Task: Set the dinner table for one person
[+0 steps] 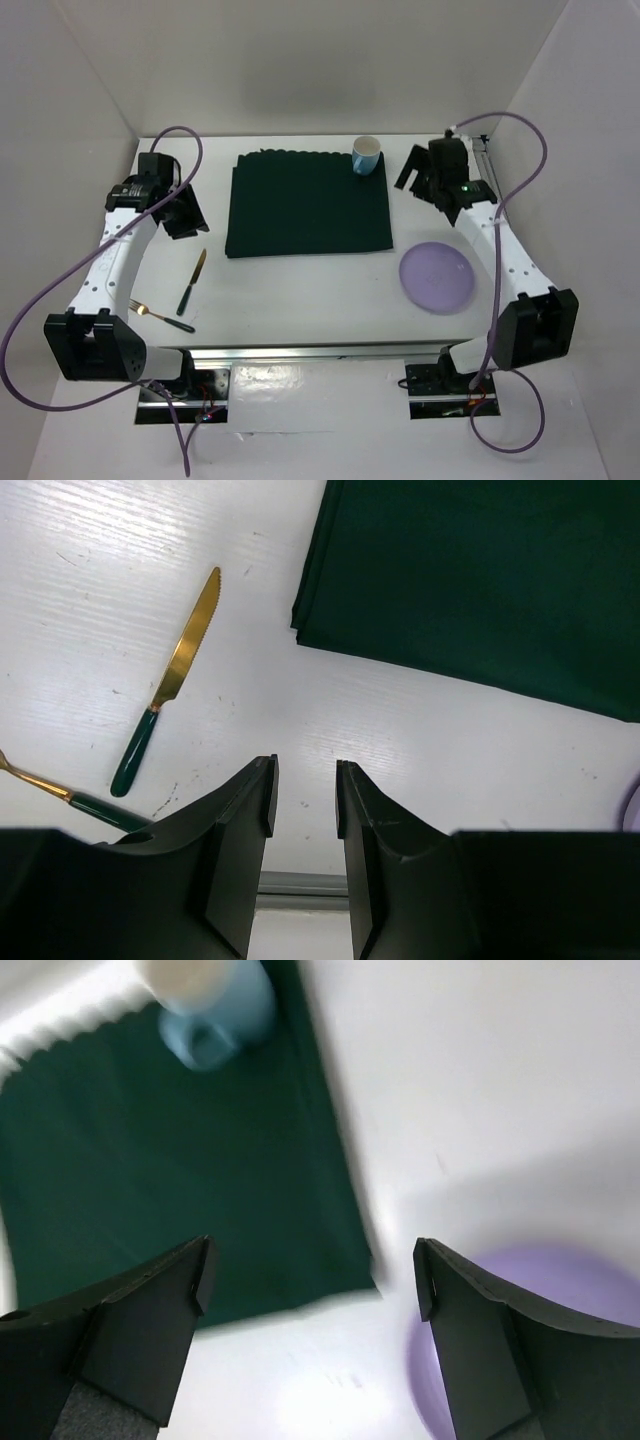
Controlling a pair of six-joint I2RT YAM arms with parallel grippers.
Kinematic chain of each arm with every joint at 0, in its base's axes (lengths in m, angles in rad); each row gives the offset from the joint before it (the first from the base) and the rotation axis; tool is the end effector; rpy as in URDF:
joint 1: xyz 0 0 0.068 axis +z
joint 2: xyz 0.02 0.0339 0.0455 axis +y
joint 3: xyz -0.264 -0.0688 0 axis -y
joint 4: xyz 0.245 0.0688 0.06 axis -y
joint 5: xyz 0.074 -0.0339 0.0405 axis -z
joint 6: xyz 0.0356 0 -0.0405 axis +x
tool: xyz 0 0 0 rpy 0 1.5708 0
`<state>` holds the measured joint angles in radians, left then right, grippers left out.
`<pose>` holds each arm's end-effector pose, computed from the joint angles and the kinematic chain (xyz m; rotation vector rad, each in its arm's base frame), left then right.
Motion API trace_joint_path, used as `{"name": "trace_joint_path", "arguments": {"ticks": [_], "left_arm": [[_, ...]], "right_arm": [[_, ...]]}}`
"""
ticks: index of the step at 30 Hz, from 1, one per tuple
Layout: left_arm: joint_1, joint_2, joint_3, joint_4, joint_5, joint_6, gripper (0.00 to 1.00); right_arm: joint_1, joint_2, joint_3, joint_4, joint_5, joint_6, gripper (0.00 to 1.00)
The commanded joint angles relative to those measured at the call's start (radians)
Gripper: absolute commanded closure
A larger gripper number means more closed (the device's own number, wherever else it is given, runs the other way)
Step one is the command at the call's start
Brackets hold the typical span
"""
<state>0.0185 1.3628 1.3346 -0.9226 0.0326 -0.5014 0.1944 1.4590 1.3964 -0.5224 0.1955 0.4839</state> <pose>0.2757 0.0039 0.3357 -0.6393 2.4553 -0.2345 0.3248 0.0569 0.3603 0.4214 2.1072 0.1850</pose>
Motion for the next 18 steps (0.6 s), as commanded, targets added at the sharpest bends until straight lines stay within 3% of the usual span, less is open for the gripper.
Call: {"name": "trace_joint_path", "arguments": {"ticks": [1,7,18], "left_arm": [[0.005,-0.042,-0.018,0.013,0.02,0.008,0.54],[0.005,-0.062,-0.037,0.022,0.05,0.008,0.54],[0.005,-0.082,-0.037,0.013,0.041,0.008,0.54]], "right_arm": [[0.013,-0.057,-0.233,-0.096,0.036,0.048,0.08],[0.022,-0.138,-0.491,-0.117,-0.048,0.096,0.14],[0.112,0.055,-0.54,0.001,-0.048,0.105,0.32]]}}
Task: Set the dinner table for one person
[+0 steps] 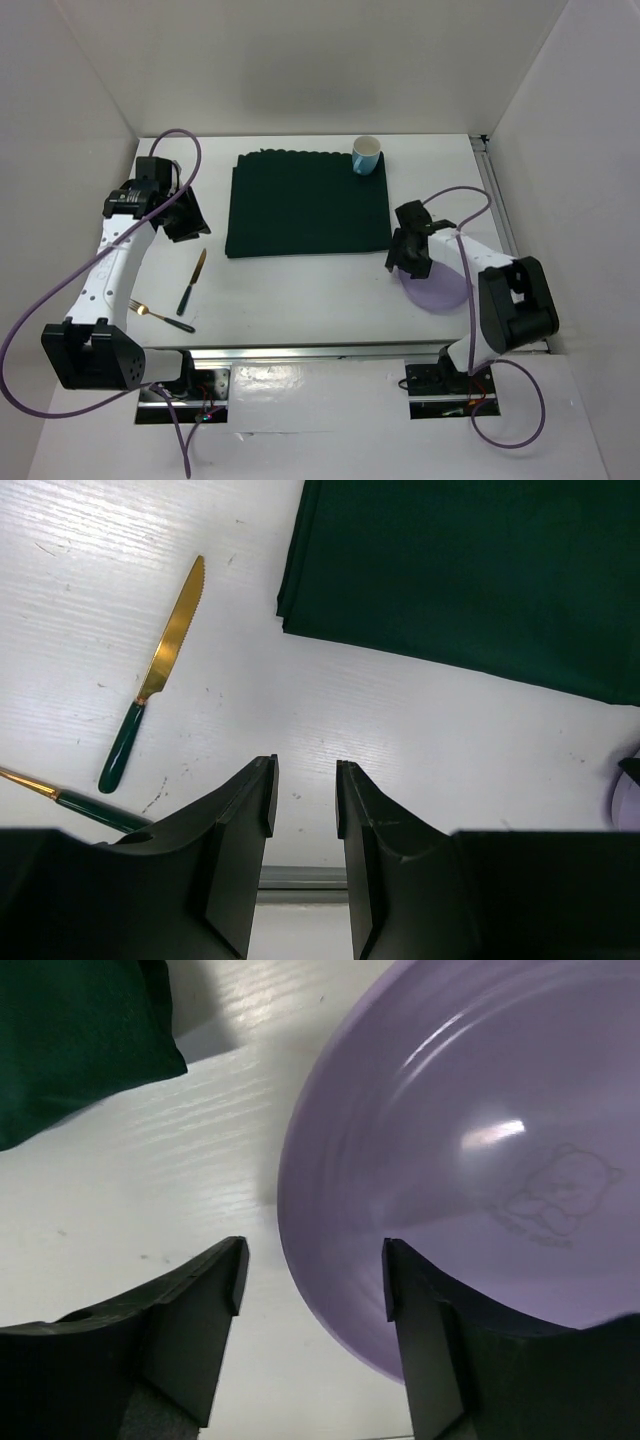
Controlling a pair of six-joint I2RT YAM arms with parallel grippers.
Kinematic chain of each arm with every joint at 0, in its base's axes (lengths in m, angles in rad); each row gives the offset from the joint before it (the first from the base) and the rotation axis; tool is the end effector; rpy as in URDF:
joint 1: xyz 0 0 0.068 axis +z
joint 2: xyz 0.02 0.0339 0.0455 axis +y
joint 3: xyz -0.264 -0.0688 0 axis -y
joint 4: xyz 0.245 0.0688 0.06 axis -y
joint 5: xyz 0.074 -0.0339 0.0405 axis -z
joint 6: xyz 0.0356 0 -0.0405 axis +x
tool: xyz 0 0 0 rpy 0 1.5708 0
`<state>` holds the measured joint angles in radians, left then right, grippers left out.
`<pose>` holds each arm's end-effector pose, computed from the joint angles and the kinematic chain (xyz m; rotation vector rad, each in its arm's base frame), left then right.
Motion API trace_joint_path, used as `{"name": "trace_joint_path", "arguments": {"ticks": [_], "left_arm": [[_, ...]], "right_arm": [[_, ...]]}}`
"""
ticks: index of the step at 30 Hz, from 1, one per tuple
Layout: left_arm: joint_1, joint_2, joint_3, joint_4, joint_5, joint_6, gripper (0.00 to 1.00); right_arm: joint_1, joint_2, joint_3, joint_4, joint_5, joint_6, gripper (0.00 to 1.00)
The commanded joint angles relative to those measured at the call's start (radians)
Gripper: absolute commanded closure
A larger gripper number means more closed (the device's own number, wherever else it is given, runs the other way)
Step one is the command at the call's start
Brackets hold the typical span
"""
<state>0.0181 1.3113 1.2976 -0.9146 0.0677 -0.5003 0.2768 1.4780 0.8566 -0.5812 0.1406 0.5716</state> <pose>0.2637 0.0024 0.3376 -0.6181 2.4419 -0.2830 0.2601 0.0687 0.1806 0.4394 2.7138 0.0343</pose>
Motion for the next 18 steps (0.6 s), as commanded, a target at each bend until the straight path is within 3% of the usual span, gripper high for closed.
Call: {"name": "trace_joint_path", "arguments": {"ticks": [1,4,5,7,8,14,18], "left_arm": [[0.005,-0.03,0.0,0.005,0.006,0.006,0.54],[0.005,-0.03,-0.009,0.005,0.006,0.006,0.54],[0.005,-0.03,-0.009,0.005,0.006,0.006,0.54],[0.005,-0.03,-0.009,0.005,0.006,0.006,0.54],[0.005,-0.03,-0.009,0.005,0.006,0.006,0.54],[0.005,-0.021,0.0,0.005,0.006,0.016,0.54],[-0.004,-0.012,0.0,0.014,0.015,0.016,0.54]], "right_arm": [[0.05,0.065,-0.001,0.069,0.017,0.027,0.34],[0.07,0.105,0.009,0.06,0.063,0.045,0.43],[0.085,0.114,0.018,0.044,0.091,0.062,0.59],[0.101,0.114,0.03,0.006,0.126,0.095,0.8],[0.114,0.099,0.041,-0.012,0.166,0.109,1.0],[0.191,-0.057,0.119,-0.162,0.252,0.123,1.0],[0.298,-0.044,0.333,-0.256,0.318,0.105,1.0]]}}
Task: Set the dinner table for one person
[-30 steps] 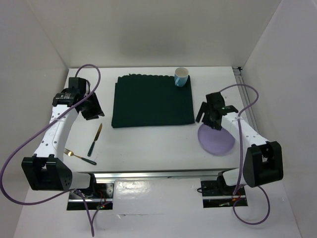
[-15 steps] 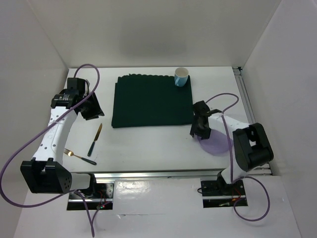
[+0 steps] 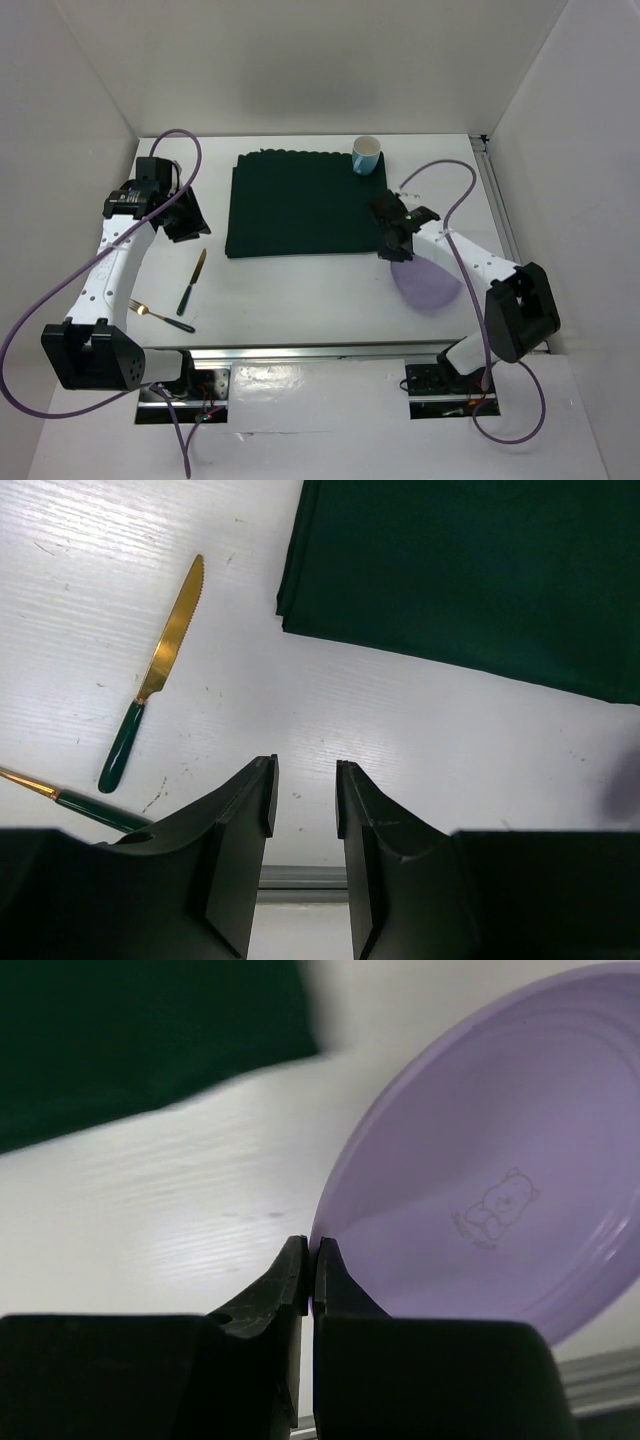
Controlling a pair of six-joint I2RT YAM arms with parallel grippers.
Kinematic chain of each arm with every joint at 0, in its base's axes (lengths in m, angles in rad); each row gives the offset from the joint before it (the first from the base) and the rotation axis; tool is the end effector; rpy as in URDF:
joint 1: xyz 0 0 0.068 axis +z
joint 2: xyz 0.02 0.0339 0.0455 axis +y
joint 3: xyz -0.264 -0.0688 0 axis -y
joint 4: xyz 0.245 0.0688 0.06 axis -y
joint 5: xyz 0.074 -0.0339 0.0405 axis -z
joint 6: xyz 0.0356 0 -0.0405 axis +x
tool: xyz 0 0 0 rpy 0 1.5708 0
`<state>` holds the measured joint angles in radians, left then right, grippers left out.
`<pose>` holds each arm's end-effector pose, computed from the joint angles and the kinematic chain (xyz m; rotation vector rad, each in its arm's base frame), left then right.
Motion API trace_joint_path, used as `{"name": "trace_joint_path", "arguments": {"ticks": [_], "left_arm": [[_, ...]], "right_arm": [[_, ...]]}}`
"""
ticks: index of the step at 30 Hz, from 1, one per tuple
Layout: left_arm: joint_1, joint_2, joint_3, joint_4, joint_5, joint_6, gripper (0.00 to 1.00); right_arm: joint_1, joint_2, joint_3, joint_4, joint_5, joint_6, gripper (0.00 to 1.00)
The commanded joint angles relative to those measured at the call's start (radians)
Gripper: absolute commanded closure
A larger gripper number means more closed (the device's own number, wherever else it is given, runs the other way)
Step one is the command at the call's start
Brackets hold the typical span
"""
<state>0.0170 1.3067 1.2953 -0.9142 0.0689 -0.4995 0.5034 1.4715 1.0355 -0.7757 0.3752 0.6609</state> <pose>0.2626 0.0020 0.3380 -0.6146 2.4402 -0.2852 0.2506 0.1231 0.2268 0.2978 2.6201 -0.1549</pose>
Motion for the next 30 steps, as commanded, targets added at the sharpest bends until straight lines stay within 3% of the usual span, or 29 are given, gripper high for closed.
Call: {"name": "trace_joint_path", "arguments": {"ticks": [1,9,16,30], "left_arm": [[-0.003,-0.007,0.002,0.014,0.014,0.015,0.54],[-0.003,-0.007,0.05,0.023,0.034,-0.023,0.54],[-0.003,-0.041,0.05,0.009,-0.084,-0.071,0.54],[-0.003,-0.106,0.003,0.02,-0.127,-0.097,0.54]], "right_arm": [[0.096,-0.021,0.199,-0.074,0.093,0.005,1.0],[0.299,0.344,0.706,-0.105,0.1,-0.113,1.0],[0.328,0.645,1.055,-0.115,0.01,-0.19,1.0],[0.236,0.857,1.236,-0.042,-0.108,-0.303,1.0]]}}
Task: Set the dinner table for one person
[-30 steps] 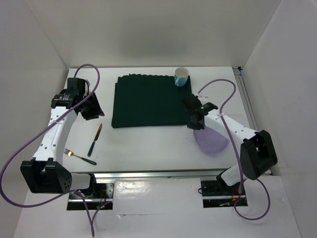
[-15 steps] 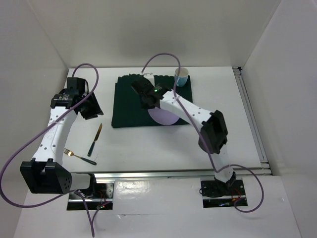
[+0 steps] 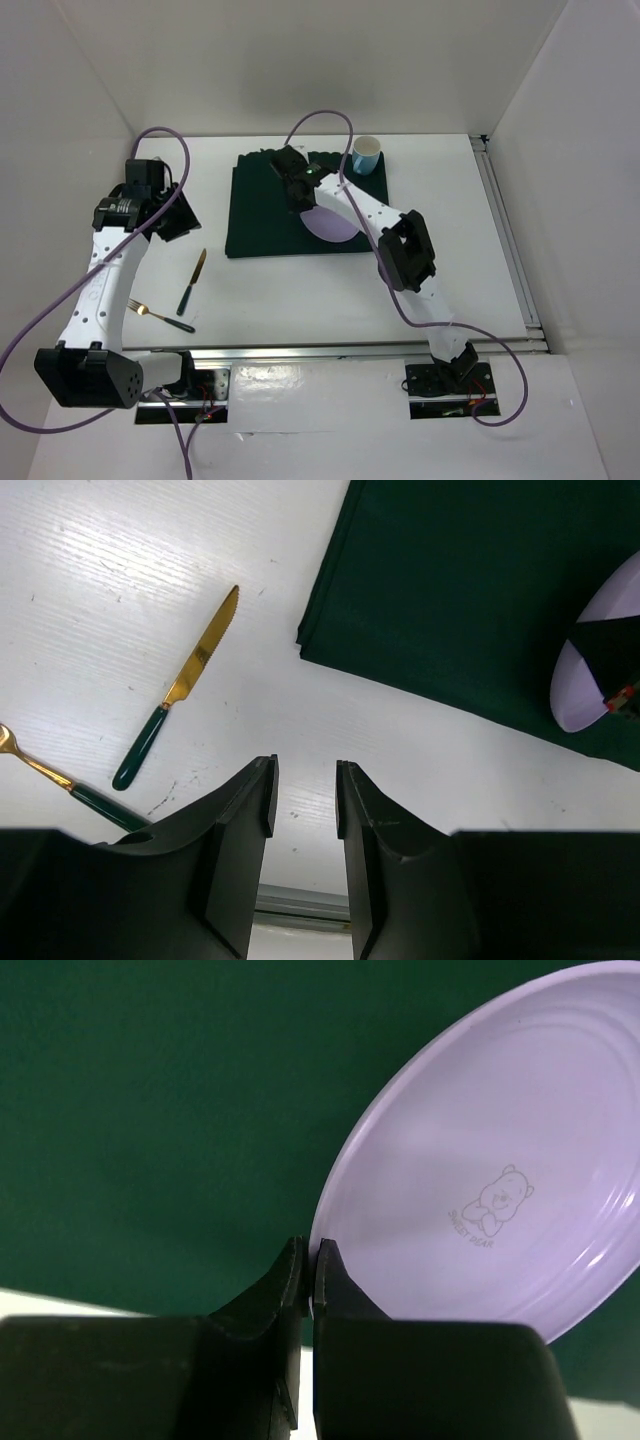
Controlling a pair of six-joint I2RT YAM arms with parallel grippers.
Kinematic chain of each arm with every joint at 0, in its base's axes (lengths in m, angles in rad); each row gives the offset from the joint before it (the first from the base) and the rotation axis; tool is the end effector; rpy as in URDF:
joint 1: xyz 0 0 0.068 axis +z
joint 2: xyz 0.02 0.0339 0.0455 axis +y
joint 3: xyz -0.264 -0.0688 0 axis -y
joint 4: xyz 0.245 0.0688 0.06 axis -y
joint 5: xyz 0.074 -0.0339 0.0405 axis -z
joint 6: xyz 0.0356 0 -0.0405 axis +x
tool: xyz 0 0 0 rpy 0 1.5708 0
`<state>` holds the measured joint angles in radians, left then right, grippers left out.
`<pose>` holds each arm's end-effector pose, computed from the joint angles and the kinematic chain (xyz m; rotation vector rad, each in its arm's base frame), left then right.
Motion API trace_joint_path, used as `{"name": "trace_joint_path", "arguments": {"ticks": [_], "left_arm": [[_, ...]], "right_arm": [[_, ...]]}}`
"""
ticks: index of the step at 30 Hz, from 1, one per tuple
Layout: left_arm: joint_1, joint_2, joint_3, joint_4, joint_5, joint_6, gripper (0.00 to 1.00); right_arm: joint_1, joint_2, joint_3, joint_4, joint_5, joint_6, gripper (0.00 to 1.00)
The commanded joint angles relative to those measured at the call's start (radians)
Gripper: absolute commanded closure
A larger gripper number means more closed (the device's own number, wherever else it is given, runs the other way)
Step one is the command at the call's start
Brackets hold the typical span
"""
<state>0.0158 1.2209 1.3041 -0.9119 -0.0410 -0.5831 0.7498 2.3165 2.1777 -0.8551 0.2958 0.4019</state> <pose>0.2427 0.0053 0.3609 -0.7292 2.2967 -0.2149 0.3796 0.3393 0.2424 -0.3240 2.4824 0.0916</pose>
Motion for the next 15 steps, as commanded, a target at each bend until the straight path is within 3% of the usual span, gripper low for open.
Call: {"name": "trace_joint_path", "arguments": {"ticks": [1,15], "left_arm": [[-0.002,-0.02,-0.006,0.018,-0.017,-0.014,0.54],[-0.002,0.045,-0.025,-0.005,-0.042,0.006,0.54]], "right_arm": [[-0.01,0.045,0.143,0.037,-0.049,-0.054,1.0],[-0.02,0.219,0.246,0.243,-0.092,-0.103,1.0]]}}
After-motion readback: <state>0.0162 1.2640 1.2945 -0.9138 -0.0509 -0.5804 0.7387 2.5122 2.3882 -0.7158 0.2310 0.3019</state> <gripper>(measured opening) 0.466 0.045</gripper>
